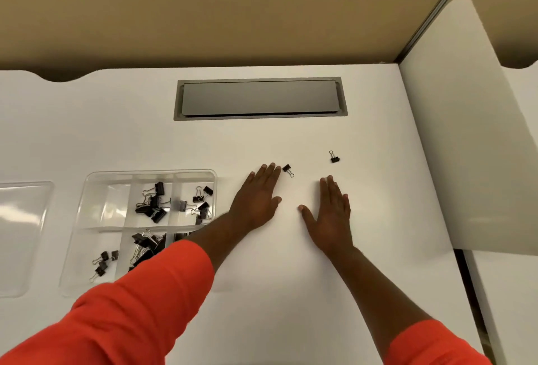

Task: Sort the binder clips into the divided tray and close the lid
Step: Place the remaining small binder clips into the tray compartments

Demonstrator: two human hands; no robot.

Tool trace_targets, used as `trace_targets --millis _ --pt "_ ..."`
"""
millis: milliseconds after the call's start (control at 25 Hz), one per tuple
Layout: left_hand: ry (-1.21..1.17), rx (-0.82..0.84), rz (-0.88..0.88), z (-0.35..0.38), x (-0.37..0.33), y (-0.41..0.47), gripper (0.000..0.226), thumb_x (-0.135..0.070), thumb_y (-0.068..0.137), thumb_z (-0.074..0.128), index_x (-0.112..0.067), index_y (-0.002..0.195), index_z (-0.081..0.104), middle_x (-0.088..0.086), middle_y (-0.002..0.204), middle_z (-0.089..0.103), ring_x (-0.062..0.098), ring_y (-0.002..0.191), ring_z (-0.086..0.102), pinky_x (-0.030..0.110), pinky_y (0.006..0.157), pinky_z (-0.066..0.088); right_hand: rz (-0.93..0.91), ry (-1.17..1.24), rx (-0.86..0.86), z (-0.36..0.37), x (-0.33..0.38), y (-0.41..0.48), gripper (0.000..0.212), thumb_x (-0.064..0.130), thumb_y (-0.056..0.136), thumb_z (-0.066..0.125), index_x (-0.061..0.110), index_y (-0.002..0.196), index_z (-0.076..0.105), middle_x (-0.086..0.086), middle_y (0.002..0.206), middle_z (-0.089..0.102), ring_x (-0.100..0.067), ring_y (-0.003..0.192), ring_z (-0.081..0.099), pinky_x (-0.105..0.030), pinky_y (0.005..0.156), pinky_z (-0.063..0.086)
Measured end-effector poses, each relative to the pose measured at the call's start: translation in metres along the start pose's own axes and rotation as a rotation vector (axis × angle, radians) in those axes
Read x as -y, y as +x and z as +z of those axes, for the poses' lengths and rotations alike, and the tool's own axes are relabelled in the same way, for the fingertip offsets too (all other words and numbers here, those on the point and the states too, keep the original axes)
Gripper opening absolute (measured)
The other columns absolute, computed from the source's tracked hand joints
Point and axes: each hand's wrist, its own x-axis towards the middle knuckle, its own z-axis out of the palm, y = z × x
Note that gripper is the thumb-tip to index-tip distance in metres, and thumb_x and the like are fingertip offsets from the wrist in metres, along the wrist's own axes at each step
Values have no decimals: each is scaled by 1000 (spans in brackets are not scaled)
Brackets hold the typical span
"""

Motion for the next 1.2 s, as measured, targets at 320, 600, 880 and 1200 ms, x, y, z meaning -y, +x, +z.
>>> trace_targets --millis 320,600,880,1200 --pt "75 -143 34 5 -3 50 52 -21 94 55 -20 146 44 1 152 44 24 141 38 43 107 34 54 101 -128 -5 -13 56 75 41 98 56 14 159 20 -6 168 14 -23 153 17 -42 124 14" --pt "78 -185 43 10 3 47 25 -28 93 62 -17 115 67 1 141 55 23 135 46 39 100 38 -14 44 -147 -2 -21 72 52 28 102 52 9 149 44 -9 160 35 -26 149 29 -44 123 20" --pt "47 -102 34 8 -7 10 26 -35 90 64 -16 107 69 4 146 51 21 139 41 37 105 35 7 124 -151 -16 -15 47 33 5 96 56 14 124 69 0 131 65 -17 126 53 -28 106 42" --pt "21 -213 97 -16 -20 -60 20 -33 80 75 -17 91 70 -1 98 72 27 82 67 35 79 48 39 178 -76 -11 25 -11 29 3 95 53 14 114 73 -1 116 71 -23 109 63 -25 92 44"
